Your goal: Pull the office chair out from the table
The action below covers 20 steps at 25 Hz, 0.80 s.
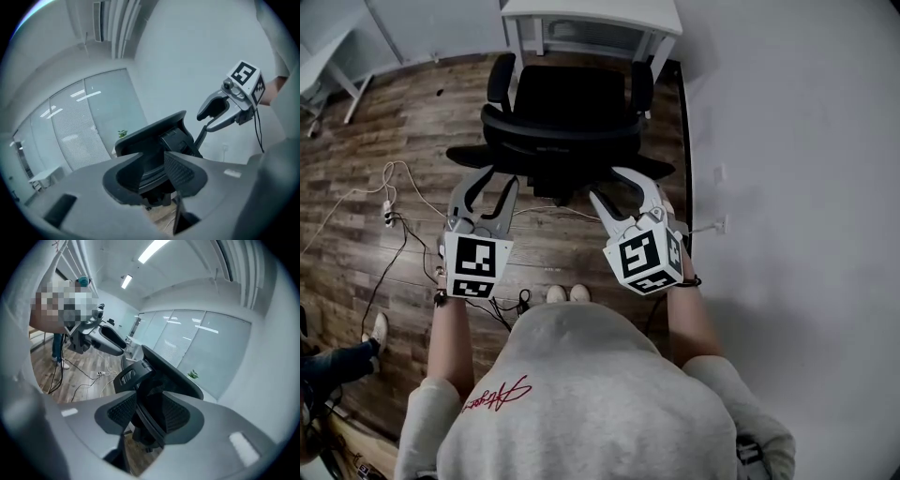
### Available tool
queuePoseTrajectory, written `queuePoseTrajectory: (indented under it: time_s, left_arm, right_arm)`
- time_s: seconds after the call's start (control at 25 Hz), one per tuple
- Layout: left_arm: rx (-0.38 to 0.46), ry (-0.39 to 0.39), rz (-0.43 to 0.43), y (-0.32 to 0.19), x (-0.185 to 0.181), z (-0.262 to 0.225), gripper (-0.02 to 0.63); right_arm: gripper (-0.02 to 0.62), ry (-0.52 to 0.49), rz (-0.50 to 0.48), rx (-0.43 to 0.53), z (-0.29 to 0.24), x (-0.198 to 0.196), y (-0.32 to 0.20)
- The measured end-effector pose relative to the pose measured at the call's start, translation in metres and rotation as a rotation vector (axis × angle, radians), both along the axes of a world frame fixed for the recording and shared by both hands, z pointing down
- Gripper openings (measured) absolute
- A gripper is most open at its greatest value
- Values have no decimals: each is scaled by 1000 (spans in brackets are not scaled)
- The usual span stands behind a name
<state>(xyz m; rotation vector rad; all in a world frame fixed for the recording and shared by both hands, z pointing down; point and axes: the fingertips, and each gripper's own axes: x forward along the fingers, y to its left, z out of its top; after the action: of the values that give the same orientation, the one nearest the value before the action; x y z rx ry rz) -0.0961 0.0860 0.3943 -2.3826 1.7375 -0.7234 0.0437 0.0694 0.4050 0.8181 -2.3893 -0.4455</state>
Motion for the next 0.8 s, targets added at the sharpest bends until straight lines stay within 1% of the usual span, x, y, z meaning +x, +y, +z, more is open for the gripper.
queuePoseTrajectory:
  time_s: [0.08, 0.2, 0.36, 0.4, 0.52, 0.68, 0.8]
  left_arm:
    - [22, 35, -13, 7, -1, -6, 126]
    - [59, 60, -20, 16, 1, -15, 87]
    - [99, 105, -5, 23, 12, -25, 48]
    - [107, 107, -1, 24, 15, -27, 42]
    - [117, 98, 18, 26, 24, -30, 40]
    - [109, 166, 40, 26, 32, -32, 33]
    - [138, 196, 36, 26, 33, -40, 8]
  right_arm:
    - [172, -51, 8, -4, -7, 0, 3]
    - [161, -149, 15, -22, -18, -2, 10]
    - [119, -243, 22, -44, -27, -4, 19]
    - [107, -259, 22, -49, -30, -5, 21]
    - [99, -294, 14, -70, -35, -6, 26]
    - [87, -307, 14, -72, -37, -6, 27]
    - [58, -331, 25, -68, -42, -3, 27]
